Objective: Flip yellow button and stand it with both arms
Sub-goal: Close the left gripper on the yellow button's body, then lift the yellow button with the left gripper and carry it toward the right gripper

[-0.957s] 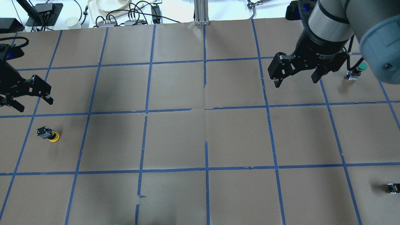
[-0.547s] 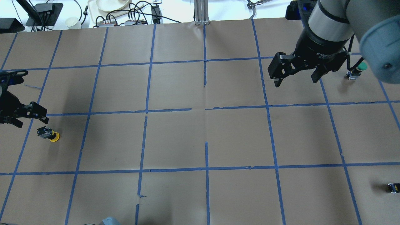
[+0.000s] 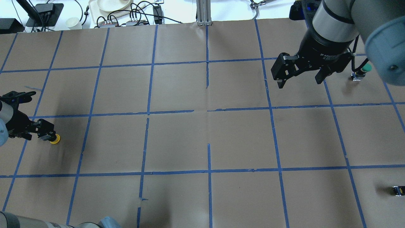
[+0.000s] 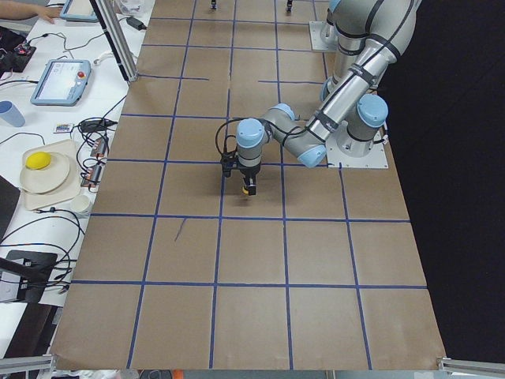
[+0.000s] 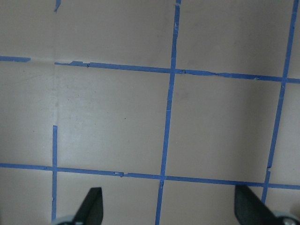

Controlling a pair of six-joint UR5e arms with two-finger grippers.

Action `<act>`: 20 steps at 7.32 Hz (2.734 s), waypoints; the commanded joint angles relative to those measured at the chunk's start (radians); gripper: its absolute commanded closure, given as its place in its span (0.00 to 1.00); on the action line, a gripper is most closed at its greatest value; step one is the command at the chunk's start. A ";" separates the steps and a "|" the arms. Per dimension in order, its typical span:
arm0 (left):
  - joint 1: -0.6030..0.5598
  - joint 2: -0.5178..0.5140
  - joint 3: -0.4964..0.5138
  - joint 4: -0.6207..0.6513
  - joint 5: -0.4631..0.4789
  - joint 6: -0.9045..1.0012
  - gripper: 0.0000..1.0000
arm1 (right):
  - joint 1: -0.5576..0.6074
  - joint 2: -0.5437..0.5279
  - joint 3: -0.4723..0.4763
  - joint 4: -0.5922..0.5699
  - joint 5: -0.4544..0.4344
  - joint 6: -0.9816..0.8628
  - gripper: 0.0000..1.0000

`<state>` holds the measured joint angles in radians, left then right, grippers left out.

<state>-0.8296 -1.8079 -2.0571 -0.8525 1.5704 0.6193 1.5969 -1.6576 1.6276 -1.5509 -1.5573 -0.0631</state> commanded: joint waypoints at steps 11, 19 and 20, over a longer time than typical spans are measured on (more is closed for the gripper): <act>-0.005 0.040 0.033 -0.120 -0.075 -0.049 0.79 | 0.000 0.002 0.000 -0.008 -0.001 0.000 0.00; -0.337 0.231 0.250 -0.776 -0.732 -0.061 0.79 | -0.034 0.004 -0.015 -0.023 0.005 -0.003 0.00; -0.395 0.257 0.242 -0.839 -0.891 -0.059 0.79 | -0.085 0.004 -0.041 -0.026 0.016 -0.006 0.00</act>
<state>-1.1590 -1.5820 -1.8061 -1.6311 0.8509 0.5600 1.5561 -1.6537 1.6084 -1.5717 -1.5506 -0.0675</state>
